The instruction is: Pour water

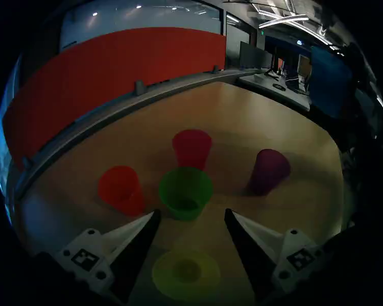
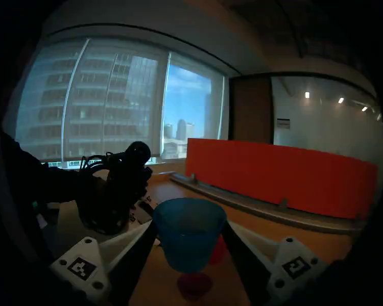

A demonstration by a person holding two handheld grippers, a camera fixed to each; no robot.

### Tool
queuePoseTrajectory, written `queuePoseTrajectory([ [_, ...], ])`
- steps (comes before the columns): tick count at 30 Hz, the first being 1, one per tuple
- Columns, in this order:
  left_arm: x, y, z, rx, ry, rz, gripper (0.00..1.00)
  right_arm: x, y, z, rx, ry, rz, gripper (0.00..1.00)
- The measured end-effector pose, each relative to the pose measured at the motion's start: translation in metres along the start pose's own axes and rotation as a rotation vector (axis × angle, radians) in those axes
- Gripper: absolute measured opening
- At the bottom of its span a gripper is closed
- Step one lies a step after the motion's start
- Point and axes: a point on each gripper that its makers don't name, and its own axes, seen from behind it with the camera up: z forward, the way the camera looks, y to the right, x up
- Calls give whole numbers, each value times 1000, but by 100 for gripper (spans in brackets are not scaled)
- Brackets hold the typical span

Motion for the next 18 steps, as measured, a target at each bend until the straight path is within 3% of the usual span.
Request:
queuePoseTrajectory([
  [18,7,-3,32,20,-45,-13,93,-9,7,3,5,-11,15,90],
])
